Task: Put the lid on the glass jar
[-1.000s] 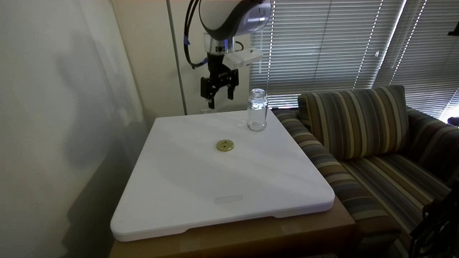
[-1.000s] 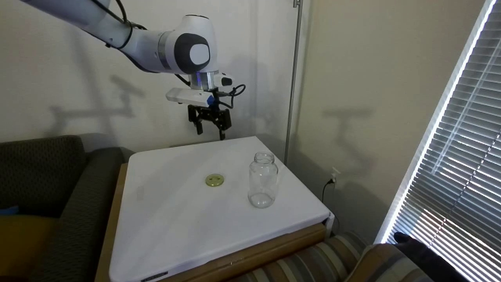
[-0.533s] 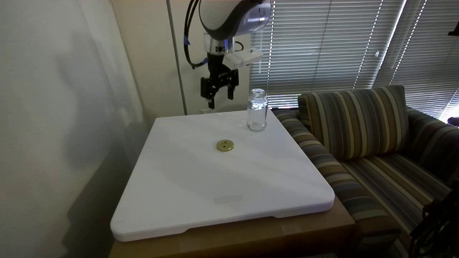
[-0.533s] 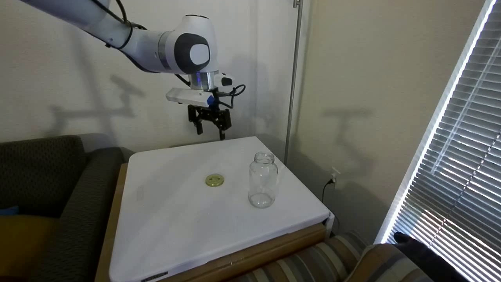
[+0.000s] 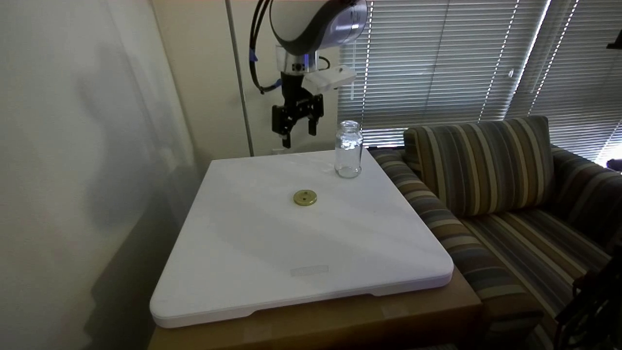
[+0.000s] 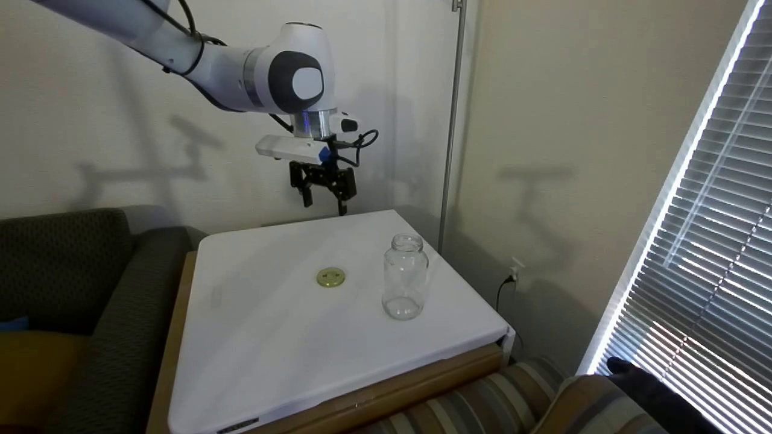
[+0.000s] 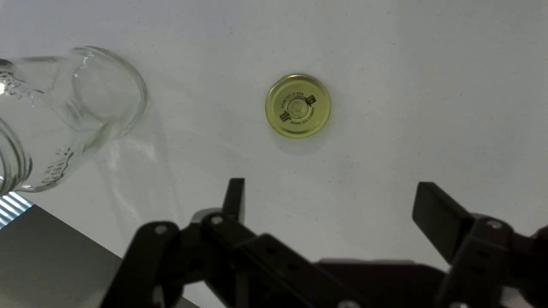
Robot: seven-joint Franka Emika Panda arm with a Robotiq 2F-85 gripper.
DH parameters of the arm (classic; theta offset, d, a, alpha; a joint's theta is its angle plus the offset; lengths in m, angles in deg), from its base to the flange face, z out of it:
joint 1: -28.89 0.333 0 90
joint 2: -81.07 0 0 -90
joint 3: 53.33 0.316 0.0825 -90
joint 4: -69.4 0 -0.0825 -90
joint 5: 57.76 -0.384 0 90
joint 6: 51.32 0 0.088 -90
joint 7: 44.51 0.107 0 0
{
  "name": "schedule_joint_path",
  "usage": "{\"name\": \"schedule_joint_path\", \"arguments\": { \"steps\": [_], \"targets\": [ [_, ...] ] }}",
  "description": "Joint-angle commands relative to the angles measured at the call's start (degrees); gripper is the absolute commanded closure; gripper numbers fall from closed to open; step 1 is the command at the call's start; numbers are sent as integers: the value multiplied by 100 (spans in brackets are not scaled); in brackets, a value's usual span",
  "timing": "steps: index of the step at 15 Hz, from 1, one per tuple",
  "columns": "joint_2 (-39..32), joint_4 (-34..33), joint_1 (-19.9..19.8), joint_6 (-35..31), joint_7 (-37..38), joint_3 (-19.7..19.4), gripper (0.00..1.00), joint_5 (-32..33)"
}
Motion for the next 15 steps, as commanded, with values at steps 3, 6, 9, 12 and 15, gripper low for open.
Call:
{"name": "schedule_joint_path", "arguments": {
  "steps": [3,6,9,12,15],
  "targets": [
    [-13,-29,12,21,1,-11,0,-9],
    [21,130,54,-288,-4,-19,0,30],
    [-35,111,117,-232,125,-68,0,45],
    [-121,53,96,-173,171,-55,0,9],
    [-325,-86,45,-151,159,-33,0,-28]
  ]
}}
